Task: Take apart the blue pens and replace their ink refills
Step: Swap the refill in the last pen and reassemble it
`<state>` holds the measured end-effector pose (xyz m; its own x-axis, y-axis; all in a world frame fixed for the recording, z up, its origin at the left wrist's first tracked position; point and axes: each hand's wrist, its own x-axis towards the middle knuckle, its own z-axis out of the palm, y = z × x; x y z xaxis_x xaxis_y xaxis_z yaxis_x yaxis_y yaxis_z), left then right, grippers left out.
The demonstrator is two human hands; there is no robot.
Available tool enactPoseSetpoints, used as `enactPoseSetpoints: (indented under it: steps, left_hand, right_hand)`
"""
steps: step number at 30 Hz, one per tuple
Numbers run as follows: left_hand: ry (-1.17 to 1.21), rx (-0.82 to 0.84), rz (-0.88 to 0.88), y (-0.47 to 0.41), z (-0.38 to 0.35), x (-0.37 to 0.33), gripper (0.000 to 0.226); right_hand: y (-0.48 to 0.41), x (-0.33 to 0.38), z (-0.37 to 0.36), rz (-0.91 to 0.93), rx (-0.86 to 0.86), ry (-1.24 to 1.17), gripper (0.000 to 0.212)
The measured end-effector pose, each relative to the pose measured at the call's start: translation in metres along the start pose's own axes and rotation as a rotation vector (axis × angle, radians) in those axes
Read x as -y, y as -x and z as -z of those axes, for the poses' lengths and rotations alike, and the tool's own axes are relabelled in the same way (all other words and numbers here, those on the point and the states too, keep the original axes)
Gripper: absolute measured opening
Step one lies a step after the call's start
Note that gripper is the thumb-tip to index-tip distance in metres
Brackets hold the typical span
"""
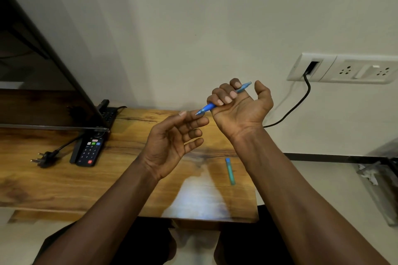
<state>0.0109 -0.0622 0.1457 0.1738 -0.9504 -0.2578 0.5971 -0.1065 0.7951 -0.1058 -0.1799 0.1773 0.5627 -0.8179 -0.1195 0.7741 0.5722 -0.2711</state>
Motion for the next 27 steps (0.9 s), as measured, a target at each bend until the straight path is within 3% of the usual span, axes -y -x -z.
enactPoseSetpoints:
  steps: [5,10,12,17,21,27]
  left_hand:
    - [-0.286,-0.124,-0.067,0.006,0.017,-0.002,0.029]
    - [-0.474,-0.216,-0.136,0.015,0.046,-0.013,0.021]
    - [-0.557,-0.258,-0.175,0.019,0.060,-0.015,0.012]
    - [-0.695,-0.338,-0.227,0.030,0.077,-0.005,0.010]
    - [-0.883,-0.351,-0.189,0.029,0.098,0.010,0.010]
    - [-1.354,-0.320,-0.054,0.024,0.106,0.017,0.012]
  right_hand:
    - [-0.001,-0.016,-0.002,-0.053,-0.098,0.293,0.030]
    - [-0.004,-0.031,0.000,-0.079,-0.149,0.881,0.025]
    - [-0.005,-0.036,0.005,-0.094,-0.152,1.009,0.017]
    - [-0.001,-0.059,0.019,-0.216,-0.218,0.975,0.007]
    - [0.001,-0.079,0.035,-0.272,-0.282,0.985,0.017]
    - [0.002,-0.091,0.060,-0.258,-0.295,1.198,0.012]
